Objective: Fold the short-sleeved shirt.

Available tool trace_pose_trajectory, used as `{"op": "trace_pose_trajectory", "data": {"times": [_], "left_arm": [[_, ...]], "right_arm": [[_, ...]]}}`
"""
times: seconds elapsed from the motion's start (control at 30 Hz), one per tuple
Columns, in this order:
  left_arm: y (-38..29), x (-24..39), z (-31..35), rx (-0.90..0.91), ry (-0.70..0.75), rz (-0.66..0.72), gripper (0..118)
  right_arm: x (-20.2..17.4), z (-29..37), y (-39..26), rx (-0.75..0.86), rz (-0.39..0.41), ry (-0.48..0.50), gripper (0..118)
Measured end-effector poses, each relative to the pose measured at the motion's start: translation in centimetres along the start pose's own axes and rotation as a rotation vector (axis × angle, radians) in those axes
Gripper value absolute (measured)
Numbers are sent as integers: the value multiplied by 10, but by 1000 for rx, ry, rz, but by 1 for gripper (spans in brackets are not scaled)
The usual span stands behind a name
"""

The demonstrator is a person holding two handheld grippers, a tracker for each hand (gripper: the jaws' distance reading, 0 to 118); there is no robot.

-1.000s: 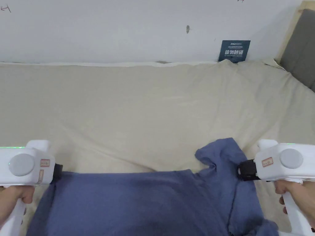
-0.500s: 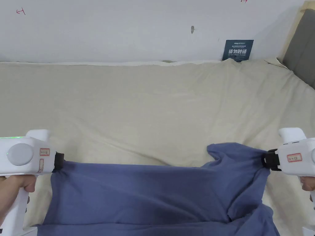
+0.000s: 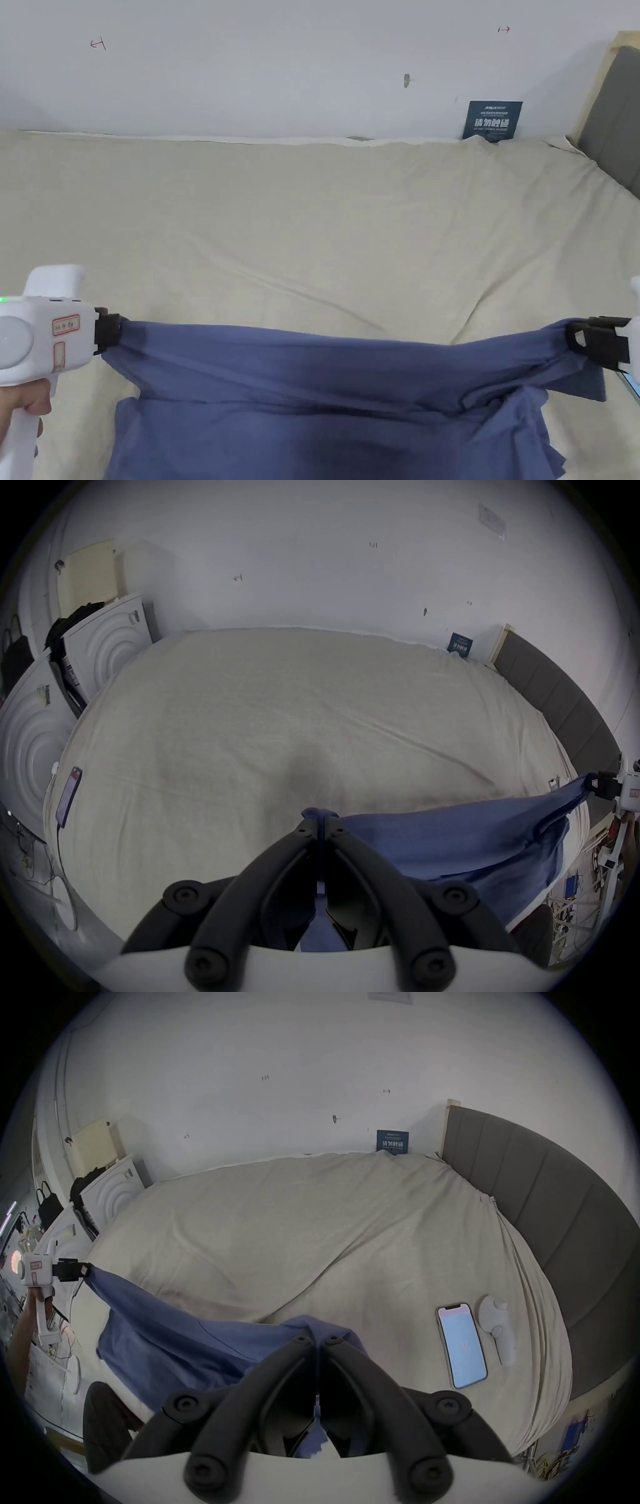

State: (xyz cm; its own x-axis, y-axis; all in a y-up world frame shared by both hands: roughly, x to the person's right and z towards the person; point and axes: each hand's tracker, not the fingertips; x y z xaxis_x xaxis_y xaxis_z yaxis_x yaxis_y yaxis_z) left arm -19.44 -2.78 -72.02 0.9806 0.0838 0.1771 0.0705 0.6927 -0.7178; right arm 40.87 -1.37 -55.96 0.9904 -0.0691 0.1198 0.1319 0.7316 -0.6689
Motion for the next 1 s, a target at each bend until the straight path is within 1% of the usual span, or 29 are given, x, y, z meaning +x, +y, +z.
{"op": "trace_pose_trajectory", "data": {"times": [0.1, 0.13, 0.27, 0.37, 0.43, 0.47, 0.5, 0.53, 0.63, 0.87, 0.93, 0.97, 1.0], "left_arm": [[-22, -5, 17, 2, 12, -31, 0], [-33, -6, 23, 7, 23, -34, 0], [-78, -11, 38, -22, 30, -29, 0], [-110, -16, 30, -72, 21, -12, 0], [-128, -20, 19, -133, 27, 15, 0], [-135, -21, 14, -145, 34, 23, 0], [-141, -28, 7, -154, 35, 34, 0], [-146, -29, 3, -167, 32, 41, 0], [-148, -25, 2, -185, 27, 57, 0], [-150, -23, -11, -209, 40, 64, 0], [-149, -27, -13, -212, 42, 52, 6], [-149, -28, -13, -212, 42, 53, 28], [-148, -28, -12, -214, 45, 54, 64]], "right_arm": [[0, 19, -22, 5, 10, 18, 2], [-9, 29, -26, 5, 19, 27, 2], [-9, 39, -61, -24, 4, 59, 2], [-9, 34, -87, -66, 17, 55, 2], [-9, 27, -102, -111, -3, 70, 2], [-10, 23, -110, -120, 8, 68, 2], [-10, 20, -116, -132, 16, 58, 2], [-1, 13, -130, -152, -3, 35, 2], [4, 6, -142, -190, -39, 36, 2], [9, -12, -155, -236, -64, 23, 2], [11, -15, -159, -267, -86, 23, 2], [11, -15, -160, -273, -81, 17, 4], [11, -15, -160, -280, -77, 0, 14]]}}
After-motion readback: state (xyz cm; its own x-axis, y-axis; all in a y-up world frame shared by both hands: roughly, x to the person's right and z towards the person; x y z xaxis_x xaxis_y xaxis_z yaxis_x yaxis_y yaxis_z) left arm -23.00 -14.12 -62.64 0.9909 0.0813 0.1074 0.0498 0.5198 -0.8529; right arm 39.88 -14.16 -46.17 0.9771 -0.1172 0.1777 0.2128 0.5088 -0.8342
